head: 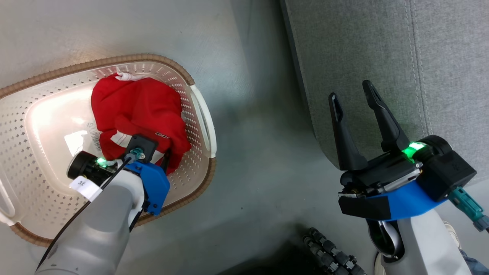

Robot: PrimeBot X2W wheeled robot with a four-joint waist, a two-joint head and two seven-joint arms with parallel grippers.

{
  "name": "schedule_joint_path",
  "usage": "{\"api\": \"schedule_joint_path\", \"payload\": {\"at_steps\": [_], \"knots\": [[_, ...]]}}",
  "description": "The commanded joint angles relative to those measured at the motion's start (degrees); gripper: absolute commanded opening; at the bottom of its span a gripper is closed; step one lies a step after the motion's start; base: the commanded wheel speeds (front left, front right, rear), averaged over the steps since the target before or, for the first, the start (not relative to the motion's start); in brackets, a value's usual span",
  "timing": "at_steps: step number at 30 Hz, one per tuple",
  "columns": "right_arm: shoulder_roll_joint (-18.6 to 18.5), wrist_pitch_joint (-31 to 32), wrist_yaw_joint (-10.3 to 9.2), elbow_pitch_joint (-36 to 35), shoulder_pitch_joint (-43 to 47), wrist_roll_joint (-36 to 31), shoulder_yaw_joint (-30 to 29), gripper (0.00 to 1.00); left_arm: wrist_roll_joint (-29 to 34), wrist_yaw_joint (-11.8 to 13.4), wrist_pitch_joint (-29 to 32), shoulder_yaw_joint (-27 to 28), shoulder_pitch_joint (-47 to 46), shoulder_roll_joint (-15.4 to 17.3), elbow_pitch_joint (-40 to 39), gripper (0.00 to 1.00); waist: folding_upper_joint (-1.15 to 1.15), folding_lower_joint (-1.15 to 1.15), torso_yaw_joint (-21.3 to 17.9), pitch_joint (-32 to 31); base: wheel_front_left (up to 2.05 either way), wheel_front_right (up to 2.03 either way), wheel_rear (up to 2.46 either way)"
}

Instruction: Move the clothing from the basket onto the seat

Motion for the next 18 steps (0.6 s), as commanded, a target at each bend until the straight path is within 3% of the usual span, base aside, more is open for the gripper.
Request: {"api": "schedule_joint_path", "payload": {"at_steps": [1,15,17,18], "knots": [[0.07,-0.27,0.02,-0.51,0.27,-0.36,-0.22,1.00,0.19,0.61,-0.07,-0.13,-1.30,-0.46,0.45,1.00,0.00,-0.01,0.21,0.14,0.00,0.00,0.00],[0.07,-0.25,0.02,-3.07,2.59,-1.49,-1.19,1.00,0.94,5.20,0.21,-1.54,-4.70,-3.99,4.98,0.98,0.00,-0.01,1.96,1.35,0.00,0.00,0.00],[0.07,-0.26,0.01,-3.22,2.81,-1.81,-1.38,1.00,0.72,5.65,0.18,-1.56,-4.89,-4.41,5.23,0.27,0.00,-0.01,2.10,1.43,0.00,0.00,0.00],[0.07,-0.26,0.01,-3.29,2.94,-1.88,-1.46,1.00,0.63,5.85,0.09,-1.59,-4.98,-4.55,5.31,0.00,0.00,-0.01,2.16,1.44,0.00,0.00,0.00]]}}
